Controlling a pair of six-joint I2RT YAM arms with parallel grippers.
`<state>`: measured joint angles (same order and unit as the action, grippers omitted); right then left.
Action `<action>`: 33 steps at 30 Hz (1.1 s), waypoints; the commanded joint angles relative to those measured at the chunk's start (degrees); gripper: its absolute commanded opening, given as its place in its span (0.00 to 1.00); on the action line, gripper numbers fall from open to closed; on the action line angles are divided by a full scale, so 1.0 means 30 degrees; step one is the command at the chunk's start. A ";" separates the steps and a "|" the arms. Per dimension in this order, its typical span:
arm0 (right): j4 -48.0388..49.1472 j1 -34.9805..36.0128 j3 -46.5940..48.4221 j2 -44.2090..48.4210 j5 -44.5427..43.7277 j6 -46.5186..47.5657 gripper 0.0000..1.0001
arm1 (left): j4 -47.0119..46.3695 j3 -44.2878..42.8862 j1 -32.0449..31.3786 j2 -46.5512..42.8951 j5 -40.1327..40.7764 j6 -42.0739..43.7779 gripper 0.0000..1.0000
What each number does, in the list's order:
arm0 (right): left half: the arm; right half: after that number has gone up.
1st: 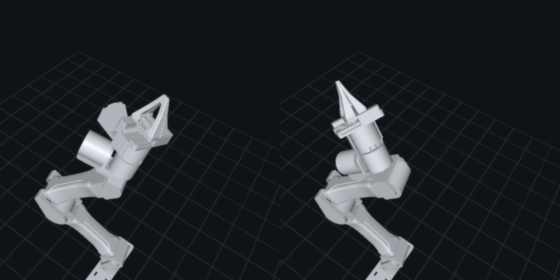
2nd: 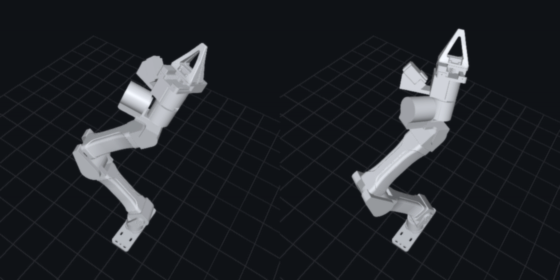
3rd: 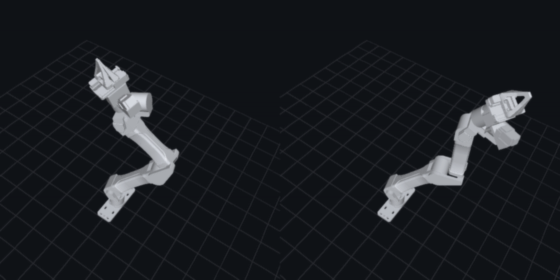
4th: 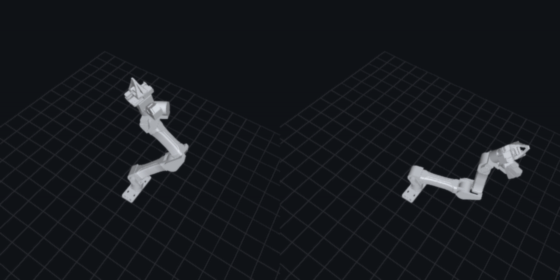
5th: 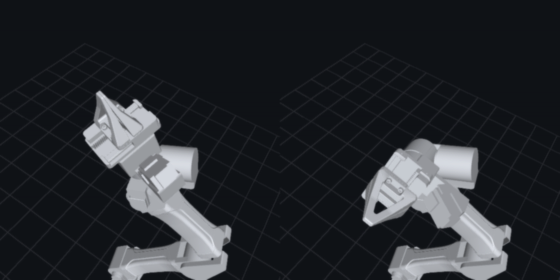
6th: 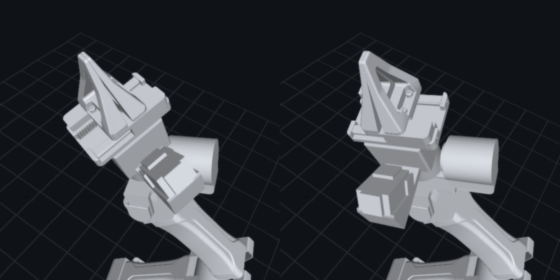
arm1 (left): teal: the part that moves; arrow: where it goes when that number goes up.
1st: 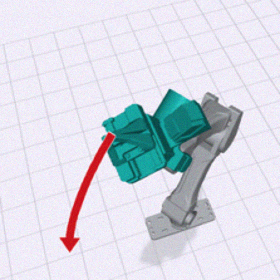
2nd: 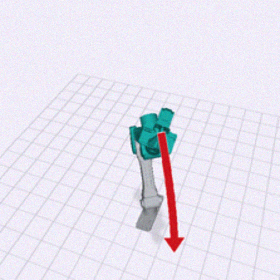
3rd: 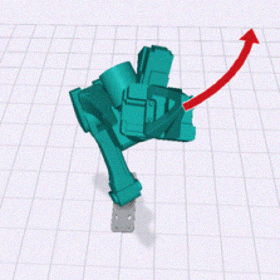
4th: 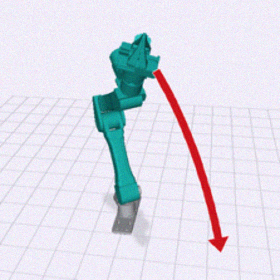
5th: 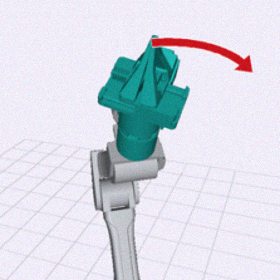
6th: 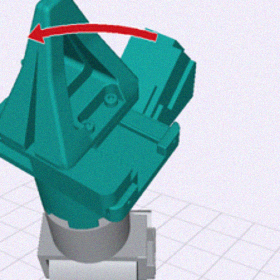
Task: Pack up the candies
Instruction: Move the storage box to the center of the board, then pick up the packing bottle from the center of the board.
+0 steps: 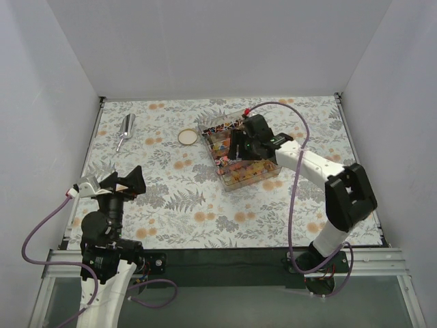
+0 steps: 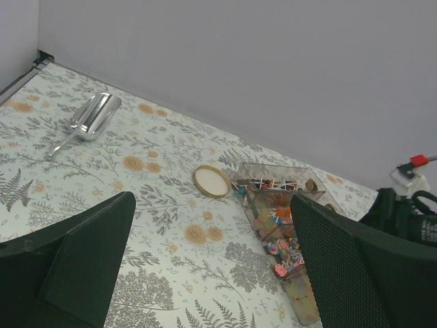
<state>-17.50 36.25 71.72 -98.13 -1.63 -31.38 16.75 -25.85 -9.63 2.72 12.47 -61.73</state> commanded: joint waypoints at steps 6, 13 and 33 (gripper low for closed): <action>-0.4124 -0.4956 -0.2017 0.7128 -0.4317 0.3718 0.87 | 0.0216 0.0031 -0.0101 -0.0848 0.0325 0.0188 0.97; -0.5916 -1.4379 -0.4245 0.9709 -0.6111 0.4045 0.82 | 0.0187 0.0119 -0.0218 -0.1815 0.0414 0.0158 0.97; -0.4833 -2.1341 -0.8555 0.8158 -0.2504 0.0997 0.55 | 0.0129 0.0148 -0.0658 -0.2196 0.0356 0.0130 0.97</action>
<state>-34.02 -27.29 47.11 -74.72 -8.69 -27.18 16.73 -25.85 -11.44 0.25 13.15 -61.71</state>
